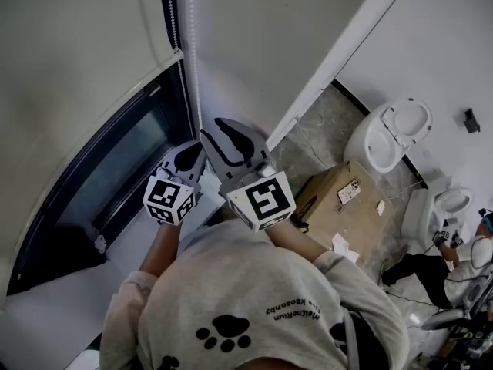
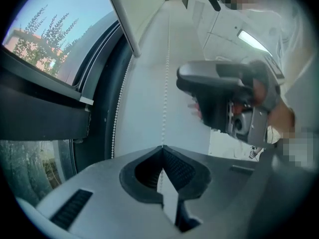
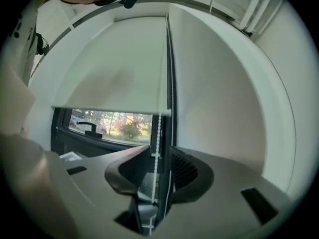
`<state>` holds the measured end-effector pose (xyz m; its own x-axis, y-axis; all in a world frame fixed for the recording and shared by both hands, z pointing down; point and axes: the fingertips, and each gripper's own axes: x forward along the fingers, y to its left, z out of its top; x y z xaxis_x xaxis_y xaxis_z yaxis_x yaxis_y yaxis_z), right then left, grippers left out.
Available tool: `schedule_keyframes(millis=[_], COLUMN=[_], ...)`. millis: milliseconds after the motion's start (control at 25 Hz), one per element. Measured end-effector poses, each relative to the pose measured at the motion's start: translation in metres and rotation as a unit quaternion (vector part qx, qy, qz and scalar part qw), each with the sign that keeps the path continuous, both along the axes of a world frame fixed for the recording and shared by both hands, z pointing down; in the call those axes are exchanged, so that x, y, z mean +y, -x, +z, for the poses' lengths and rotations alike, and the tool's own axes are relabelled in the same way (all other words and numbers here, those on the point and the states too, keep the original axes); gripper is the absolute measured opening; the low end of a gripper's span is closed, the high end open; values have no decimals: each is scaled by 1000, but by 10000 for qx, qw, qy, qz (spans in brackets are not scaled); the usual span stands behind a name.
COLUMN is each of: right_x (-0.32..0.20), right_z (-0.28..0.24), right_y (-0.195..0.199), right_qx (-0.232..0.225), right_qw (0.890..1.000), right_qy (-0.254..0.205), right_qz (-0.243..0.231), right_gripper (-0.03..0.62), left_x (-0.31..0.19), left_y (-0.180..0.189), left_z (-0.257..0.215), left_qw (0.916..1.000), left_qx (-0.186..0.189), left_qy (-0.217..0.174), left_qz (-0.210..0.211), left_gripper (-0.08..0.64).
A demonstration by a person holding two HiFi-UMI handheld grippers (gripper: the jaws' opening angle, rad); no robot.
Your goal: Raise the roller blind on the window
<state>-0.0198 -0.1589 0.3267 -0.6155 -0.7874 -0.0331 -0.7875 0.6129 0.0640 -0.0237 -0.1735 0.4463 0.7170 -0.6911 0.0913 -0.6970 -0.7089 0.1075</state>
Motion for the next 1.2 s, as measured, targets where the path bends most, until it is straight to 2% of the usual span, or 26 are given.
schedule_keyframes(millis=[240,720,880,1080,1200], right_x=[-14,-13,-12,-14,-14], right_z=[-50,-109,-119,-119,-109], right_y=[9,20,15,13,13], right_qx=[-57,-102,-53,-235,-147], right_qw=[9993,9971,9974,9975,9983], right_qy=[-370,-746,-722,-645,-552], right_qz=[-21,-103,17,-144,-150], right_gripper=[121,83,31,14,14], left_x=[6,11,11,12,12], left_y=[3,-4,-4,-6,-8], left_z=[0,1,1,1,10], left_qw=[9994,9991,9990,9989,9991], left_qx=[122,166,167,173,105], left_qy=[-292,-385,-405,-440,-402], left_qz=[-122,-31,-11,27,37], left_gripper=[8,8,8,8,8])
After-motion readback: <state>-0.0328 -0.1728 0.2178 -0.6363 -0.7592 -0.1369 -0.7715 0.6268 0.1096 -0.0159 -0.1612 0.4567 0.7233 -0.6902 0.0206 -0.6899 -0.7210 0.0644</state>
